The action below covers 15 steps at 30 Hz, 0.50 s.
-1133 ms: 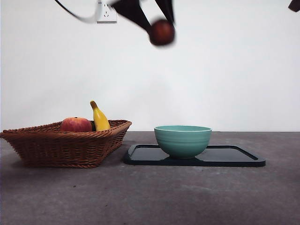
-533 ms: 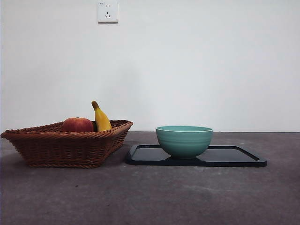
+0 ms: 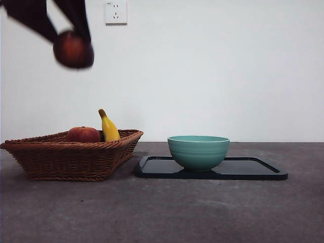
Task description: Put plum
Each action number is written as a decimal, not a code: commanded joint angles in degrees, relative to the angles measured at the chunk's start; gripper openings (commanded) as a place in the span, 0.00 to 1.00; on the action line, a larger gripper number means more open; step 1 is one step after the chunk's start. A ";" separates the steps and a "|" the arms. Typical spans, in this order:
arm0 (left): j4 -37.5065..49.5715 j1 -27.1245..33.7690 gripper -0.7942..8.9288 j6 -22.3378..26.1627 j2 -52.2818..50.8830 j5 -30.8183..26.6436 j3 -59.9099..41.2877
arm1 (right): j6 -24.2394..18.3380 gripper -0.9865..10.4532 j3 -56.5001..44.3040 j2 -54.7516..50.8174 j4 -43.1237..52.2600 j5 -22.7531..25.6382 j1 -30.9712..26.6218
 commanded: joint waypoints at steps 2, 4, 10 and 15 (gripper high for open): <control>9.57 1.27 0.36 0.55 0.42 0.07 -6.95 | 0.87 0.26 0.28 0.13 0.55 0.00 0.28; 14.29 1.95 0.36 0.70 0.48 0.04 -10.86 | 0.87 0.26 0.28 0.13 0.55 -0.02 0.28; 24.39 3.43 0.36 3.37 2.32 0.04 -18.64 | 1.09 0.26 0.26 0.13 0.57 0.00 0.28; 27.50 3.96 0.36 5.42 7.23 0.07 -19.39 | 1.92 0.26 0.28 0.13 0.57 0.00 0.28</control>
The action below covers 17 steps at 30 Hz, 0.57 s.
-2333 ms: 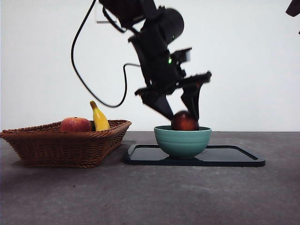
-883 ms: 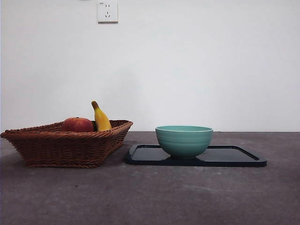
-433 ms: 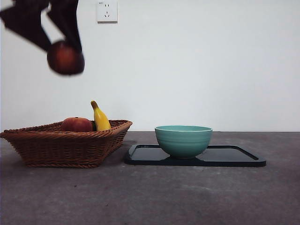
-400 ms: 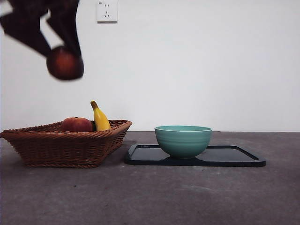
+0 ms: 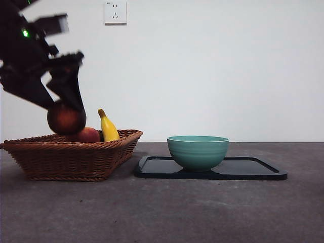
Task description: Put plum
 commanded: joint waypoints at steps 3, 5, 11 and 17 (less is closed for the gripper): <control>4.31 -0.04 0.36 1.88 5.79 0.11 0.33 | 1.36 0.26 0.26 0.13 0.57 0.00 0.28; 5.86 -0.04 0.36 2.10 7.80 0.11 0.33 | 1.44 0.26 0.26 0.13 0.55 -0.02 0.28; 9.03 0.44 0.36 2.29 11.98 0.11 0.33 | 2.03 0.26 0.28 0.13 0.50 -0.02 0.28; 9.81 0.61 0.37 4.15 12.57 0.11 0.33 | 2.45 0.26 0.26 0.13 0.55 0.00 0.28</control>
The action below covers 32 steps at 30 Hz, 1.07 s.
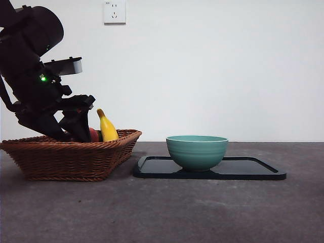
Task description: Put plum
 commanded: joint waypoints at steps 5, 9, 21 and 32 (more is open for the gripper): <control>0.61 0.07 0.37 1.97 0.96 0.09 0.37 | 0.63 0.26 0.26 0.13 0.59 0.02 0.28; -0.35 0.07 0.39 1.97 0.96 0.09 0.37 | 0.63 0.26 0.26 0.13 0.59 0.00 0.28; -1.16 0.04 0.48 1.49 0.77 0.09 0.57 | 0.79 0.26 0.28 0.13 0.55 -0.04 0.28; -1.11 0.07 0.48 0.83 -4.33 0.09 0.92 | 0.79 0.26 0.28 0.13 0.55 -0.02 0.28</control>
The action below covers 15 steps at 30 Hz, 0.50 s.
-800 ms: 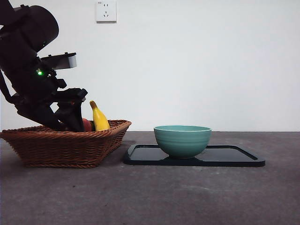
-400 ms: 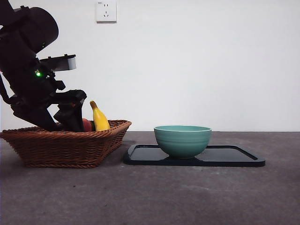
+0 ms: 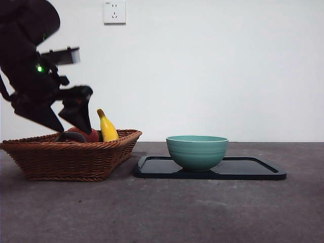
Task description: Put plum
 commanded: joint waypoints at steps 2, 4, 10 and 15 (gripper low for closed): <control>0.39 -0.07 0.48 -0.46 -2.12 0.07 0.92 | 0.52 0.26 0.28 0.13 0.57 0.00 0.28; -0.20 -0.07 0.48 -1.29 -4.00 0.07 0.92 | 0.52 0.26 0.26 0.13 0.57 0.00 0.28; -4.04 -0.59 0.48 -2.89 -11.17 0.31 0.92 | 0.48 0.26 0.26 0.13 0.90 0.02 0.28; -7.96 -0.79 0.48 -4.79 -18.01 5.03 0.92 | 0.50 0.26 0.26 0.13 1.97 0.04 0.28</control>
